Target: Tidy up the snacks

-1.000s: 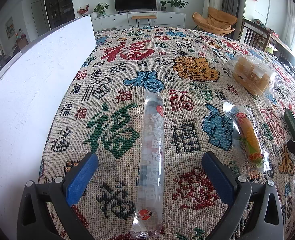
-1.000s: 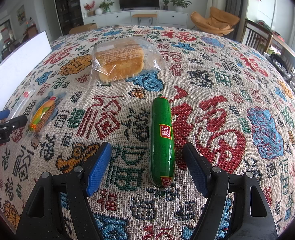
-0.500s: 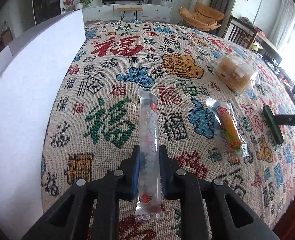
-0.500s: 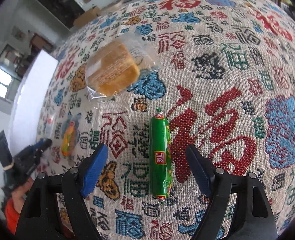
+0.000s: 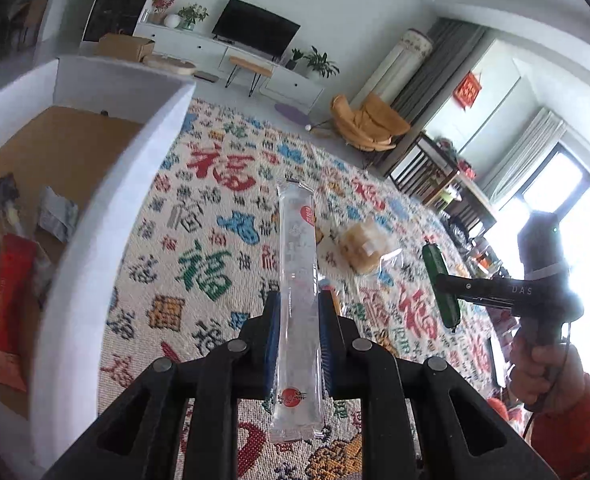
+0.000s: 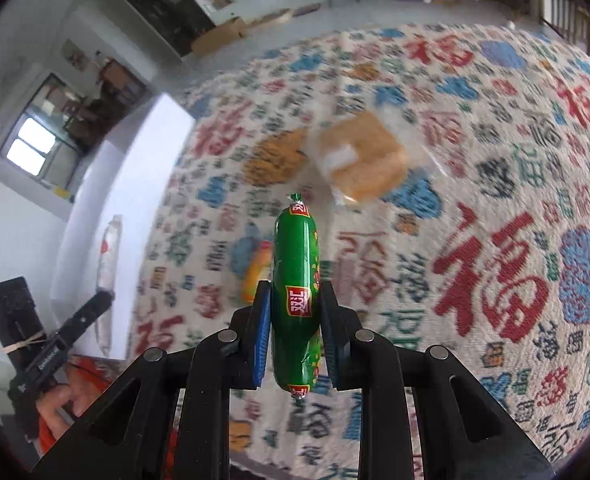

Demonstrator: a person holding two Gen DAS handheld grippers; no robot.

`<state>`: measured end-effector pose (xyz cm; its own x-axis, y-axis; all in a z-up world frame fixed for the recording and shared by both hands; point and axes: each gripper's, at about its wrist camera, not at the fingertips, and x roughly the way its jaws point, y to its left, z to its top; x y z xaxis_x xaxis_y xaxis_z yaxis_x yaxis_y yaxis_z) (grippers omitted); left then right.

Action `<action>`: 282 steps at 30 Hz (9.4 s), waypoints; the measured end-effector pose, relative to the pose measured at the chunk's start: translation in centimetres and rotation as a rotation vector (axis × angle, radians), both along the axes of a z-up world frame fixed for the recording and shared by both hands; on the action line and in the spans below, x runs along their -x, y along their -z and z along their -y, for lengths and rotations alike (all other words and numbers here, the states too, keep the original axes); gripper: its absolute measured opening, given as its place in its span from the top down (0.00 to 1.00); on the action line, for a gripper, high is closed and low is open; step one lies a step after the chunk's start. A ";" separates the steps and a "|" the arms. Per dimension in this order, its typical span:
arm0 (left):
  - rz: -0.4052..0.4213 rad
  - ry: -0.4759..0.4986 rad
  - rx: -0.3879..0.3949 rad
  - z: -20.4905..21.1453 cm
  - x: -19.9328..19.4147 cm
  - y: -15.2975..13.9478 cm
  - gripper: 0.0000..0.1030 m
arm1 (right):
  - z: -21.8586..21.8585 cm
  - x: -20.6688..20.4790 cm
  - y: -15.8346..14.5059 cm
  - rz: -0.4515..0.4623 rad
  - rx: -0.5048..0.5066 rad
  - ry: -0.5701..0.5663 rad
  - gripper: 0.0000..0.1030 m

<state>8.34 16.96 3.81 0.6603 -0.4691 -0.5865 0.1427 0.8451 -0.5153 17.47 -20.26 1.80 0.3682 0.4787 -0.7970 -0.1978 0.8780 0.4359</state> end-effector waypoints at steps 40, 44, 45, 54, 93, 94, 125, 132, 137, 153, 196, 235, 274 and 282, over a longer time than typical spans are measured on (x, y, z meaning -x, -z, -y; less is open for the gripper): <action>0.017 0.064 -0.244 8.5 0.3 -0.6 0.06 | 9.8 3.1 9.3 0.225 0.428 0.321 0.28; -0.012 0.058 -0.274 9.3 -0.5 0.3 0.06 | 9.4 2.7 9.5 0.221 0.450 0.322 0.20; -0.019 0.054 -0.275 9.4 -0.8 0.5 0.06 | 9.4 2.4 9.9 0.217 0.448 0.329 0.19; -0.028 0.040 -0.258 8.8 -2.2 0.9 0.06 | 9.9 2.1 10.4 0.212 0.441 0.342 0.18; -0.183 0.141 -0.462 18.9 -9.2 11.0 0.06 | 10.1 2.1 10.4 0.213 0.437 0.346 0.18; -0.193 0.138 -0.487 19.0 -9.3 11.8 0.07 | 10.1 2.1 10.4 0.213 0.436 0.346 0.18; -0.109 0.014 -0.554 15.6 -10.5 12.7 0.00 | 10.1 2.0 10.5 0.213 0.433 0.348 0.18; -0.108 0.014 -0.558 15.5 -10.6 12.7 0.00 | 10.1 2.0 10.5 0.213 0.432 0.348 0.18; -0.108 0.014 -0.560 15.5 -10.6 12.7 0.00 | 10.1 2.0 10.5 0.213 0.432 0.348 0.18; -0.107 0.014 -0.559 15.4 -10.6 12.6 0.00 | 10.1 2.0 10.5 0.213 0.431 0.349 0.18; -0.107 0.014 -0.559 15.6 -10.5 12.7 0.00 | 10.1 2.0 10.6 0.213 0.430 0.349 0.17; -0.106 0.016 -0.557 15.5 -10.5 12.7 0.00 | -0.6 -7.5 8.1 0.155 0.271 -0.004 0.22; 0.127 -0.324 -0.213 -12.3 2.5 -6.8 0.69 | -24.3 2.0 -12.9 0.453 -0.011 -0.388 0.22; -0.100 -0.537 -0.312 -21.8 2.6 -0.9 0.29 | -37.9 -1.1 -9.9 0.209 -0.014 -0.506 0.18</action>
<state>5.71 38.77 4.71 0.6913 0.1157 -0.7132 -0.3795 0.8981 -0.2222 18.55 17.67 11.66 0.2388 0.6473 -0.7239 -0.6778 0.6450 0.3531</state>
